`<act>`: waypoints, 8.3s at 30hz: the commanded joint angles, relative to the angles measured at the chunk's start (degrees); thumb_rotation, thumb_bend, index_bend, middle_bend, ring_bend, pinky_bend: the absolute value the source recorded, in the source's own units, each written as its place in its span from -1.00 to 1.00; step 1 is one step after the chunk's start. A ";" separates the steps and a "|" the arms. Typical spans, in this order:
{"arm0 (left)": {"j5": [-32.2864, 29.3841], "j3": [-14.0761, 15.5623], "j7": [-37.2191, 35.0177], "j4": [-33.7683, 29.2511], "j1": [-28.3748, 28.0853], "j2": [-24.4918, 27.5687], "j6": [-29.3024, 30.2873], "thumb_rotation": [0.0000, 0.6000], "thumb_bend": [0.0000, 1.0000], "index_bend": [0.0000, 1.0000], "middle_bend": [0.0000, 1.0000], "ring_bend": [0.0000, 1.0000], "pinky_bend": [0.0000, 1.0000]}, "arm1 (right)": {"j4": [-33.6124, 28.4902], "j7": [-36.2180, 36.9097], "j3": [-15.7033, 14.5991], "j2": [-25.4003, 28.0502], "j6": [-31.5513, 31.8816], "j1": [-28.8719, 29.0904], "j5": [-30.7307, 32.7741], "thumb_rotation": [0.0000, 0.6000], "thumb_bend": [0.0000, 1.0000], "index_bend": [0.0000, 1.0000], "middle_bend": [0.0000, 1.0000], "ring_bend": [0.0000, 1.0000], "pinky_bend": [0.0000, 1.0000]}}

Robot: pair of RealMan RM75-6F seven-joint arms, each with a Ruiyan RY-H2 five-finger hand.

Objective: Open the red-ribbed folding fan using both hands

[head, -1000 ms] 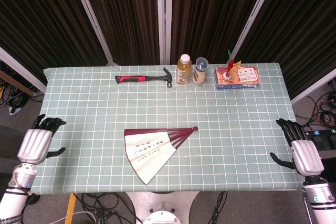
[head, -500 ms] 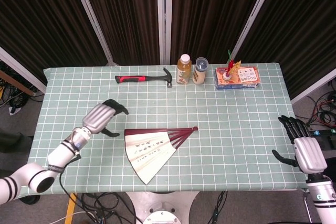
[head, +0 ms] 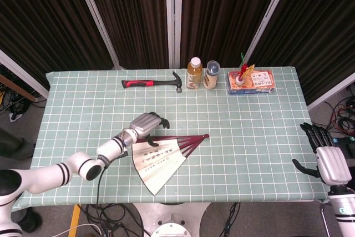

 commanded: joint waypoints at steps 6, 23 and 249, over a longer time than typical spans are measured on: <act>-7.23 1.62 6.83 5.47 -4.68 -4.97 0.31 1.00 -0.58 -0.40 -0.30 -0.36 -0.45 | -0.23 -0.15 -0.06 0.36 0.11 -0.46 0.55 1.00 -0.72 -0.96 -0.88 -1.00 -1.00; -22.60 5.51 16.48 7.58 -10.33 -9.07 1.74 1.00 -0.53 -0.40 -0.21 -0.21 -0.22 | 0.48 0.57 -0.15 0.26 -0.35 -0.91 1.33 1.00 -0.72 -0.96 -0.88 -1.00 -1.00; 1.86 5.68 36.69 -20.49 19.28 2.33 30.85 1.00 -1.00 -0.85 -0.68 -0.79 -0.55 | -4.46 -40.53 3.35 -19.04 -23.33 23.04 23.36 1.00 -1.00 -1.00 -1.00 -1.00 -1.00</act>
